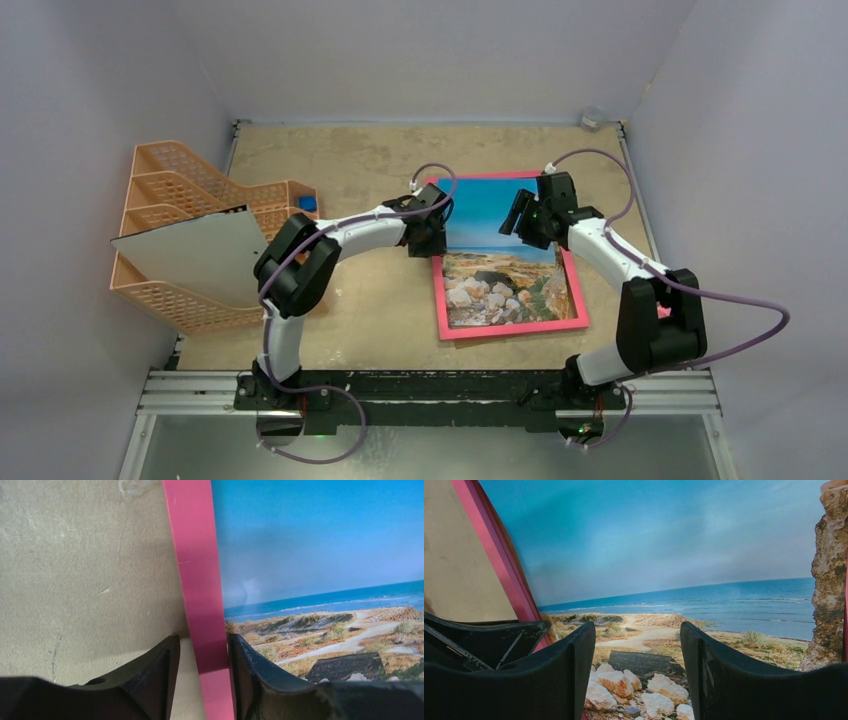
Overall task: Put the photo into the frame
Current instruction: Pick up the photo frame from the center of the board.
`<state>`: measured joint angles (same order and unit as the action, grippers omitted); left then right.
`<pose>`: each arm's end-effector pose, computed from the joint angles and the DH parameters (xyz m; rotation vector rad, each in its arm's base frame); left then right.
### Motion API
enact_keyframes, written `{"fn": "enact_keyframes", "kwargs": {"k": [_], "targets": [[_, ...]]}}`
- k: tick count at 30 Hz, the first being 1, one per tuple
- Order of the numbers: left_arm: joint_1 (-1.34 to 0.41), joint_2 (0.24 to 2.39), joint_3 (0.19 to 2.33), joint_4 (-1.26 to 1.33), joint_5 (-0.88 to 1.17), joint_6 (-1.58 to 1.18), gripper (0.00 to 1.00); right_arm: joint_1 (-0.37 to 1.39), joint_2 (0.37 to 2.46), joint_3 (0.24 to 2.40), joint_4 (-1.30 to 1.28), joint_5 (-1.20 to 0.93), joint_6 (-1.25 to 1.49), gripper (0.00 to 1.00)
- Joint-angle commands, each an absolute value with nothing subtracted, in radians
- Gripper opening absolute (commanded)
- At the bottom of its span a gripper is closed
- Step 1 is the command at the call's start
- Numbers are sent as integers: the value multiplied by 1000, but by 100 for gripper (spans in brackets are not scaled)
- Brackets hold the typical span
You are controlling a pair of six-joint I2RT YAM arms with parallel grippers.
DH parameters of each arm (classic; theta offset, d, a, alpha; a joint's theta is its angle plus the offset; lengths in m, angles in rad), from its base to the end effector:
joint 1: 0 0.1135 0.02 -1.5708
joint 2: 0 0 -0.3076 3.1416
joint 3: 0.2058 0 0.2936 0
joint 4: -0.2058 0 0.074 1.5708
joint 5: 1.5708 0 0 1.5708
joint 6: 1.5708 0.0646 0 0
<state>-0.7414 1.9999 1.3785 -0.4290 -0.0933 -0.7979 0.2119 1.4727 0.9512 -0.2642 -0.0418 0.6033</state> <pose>0.3620 -0.3233 0.1547 -0.1088 2.6735 -0.4060 0.3581 0.0798 0.2305 0.4464 2.3585 0.4400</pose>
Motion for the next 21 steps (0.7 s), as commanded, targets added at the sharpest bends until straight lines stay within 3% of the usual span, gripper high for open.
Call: {"fn": "enact_keyframes", "kwargs": {"k": [1,10,21], "targets": [[-747,2040,1421,-530,-161,-841,39,209,1467,935,-249,-36,617,65],[-739,2022,1558,-579,-78,-787,1,210,1446,974,-279,-53,619,65],[-605,1918,1545,-443,200,-810,0,209,1389,1071,-349,-61,631,66]]}}
